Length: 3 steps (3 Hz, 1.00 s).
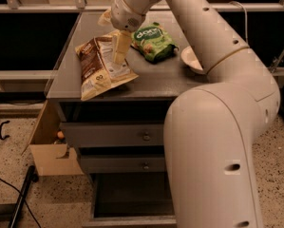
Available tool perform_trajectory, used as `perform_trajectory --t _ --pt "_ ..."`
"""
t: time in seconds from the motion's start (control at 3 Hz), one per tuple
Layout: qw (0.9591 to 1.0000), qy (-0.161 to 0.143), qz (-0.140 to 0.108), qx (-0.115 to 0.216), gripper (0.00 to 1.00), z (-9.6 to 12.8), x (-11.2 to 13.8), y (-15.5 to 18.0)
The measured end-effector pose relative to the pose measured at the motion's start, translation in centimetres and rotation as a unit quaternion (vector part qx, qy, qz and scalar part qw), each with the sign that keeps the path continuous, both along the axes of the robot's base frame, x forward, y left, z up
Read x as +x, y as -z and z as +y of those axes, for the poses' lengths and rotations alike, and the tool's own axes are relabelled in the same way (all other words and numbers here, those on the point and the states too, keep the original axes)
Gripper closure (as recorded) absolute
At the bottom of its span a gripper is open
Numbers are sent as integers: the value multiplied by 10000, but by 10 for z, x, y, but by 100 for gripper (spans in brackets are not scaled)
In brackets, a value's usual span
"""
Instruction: Place brown chip bag into bottom drawer
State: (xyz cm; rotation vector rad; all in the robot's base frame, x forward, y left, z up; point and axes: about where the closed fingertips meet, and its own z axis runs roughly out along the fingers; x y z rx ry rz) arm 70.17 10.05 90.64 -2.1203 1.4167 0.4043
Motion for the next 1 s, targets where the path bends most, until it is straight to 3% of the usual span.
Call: perform_trajectory --t 1.0 --pt "9986 321 304 -277 0 -14 21 49"
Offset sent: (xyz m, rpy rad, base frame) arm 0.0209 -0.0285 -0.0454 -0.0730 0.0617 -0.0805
